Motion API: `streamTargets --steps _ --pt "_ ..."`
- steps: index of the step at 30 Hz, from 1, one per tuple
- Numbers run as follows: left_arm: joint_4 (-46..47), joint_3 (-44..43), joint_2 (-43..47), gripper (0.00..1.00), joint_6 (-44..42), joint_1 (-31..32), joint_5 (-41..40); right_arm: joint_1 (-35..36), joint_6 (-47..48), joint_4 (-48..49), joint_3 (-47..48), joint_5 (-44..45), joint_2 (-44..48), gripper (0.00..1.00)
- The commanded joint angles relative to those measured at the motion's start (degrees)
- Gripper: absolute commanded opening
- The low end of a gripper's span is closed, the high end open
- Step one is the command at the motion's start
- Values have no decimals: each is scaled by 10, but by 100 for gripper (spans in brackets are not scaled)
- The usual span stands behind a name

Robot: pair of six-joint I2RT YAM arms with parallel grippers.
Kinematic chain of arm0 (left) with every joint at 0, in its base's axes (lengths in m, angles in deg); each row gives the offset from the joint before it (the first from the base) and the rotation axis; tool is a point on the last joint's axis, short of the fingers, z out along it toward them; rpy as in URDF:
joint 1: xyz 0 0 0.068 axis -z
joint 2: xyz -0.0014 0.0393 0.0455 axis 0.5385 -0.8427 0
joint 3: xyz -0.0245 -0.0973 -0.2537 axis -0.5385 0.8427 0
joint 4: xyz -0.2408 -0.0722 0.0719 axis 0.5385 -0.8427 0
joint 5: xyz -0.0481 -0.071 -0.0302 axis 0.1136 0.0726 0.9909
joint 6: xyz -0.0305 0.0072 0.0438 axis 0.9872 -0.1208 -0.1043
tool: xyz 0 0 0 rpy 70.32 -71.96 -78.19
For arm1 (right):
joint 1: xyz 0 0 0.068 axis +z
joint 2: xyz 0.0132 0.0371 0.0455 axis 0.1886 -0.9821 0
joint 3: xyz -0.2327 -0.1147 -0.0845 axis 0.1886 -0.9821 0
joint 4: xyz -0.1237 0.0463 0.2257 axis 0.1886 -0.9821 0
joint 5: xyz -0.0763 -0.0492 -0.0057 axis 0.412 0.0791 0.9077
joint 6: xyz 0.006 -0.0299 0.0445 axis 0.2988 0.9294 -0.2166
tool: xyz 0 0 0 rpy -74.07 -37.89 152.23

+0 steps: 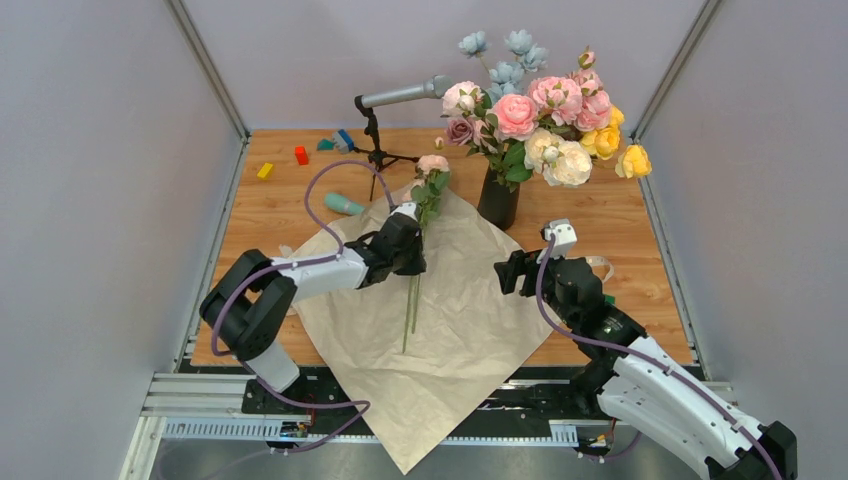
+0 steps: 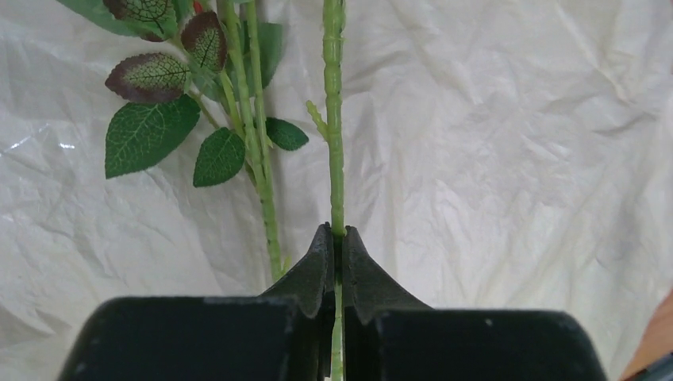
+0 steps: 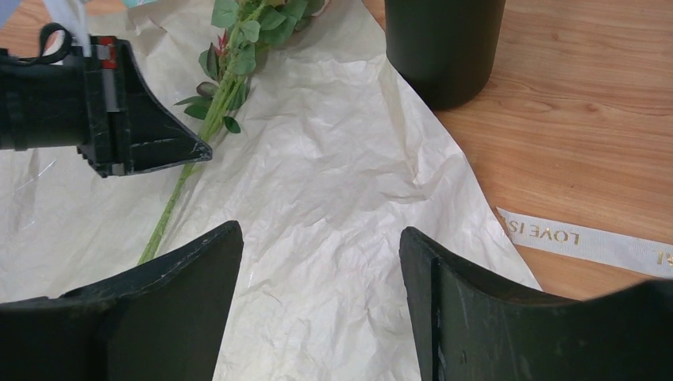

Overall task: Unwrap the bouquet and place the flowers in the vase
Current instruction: Pick up the fake flower from the wrapping paper.

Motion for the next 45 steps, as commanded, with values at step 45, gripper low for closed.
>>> streamTargets --steps 45 --pt "238 286 541 0 -1 37 197 32 -136 262 313 -319 -336 76"
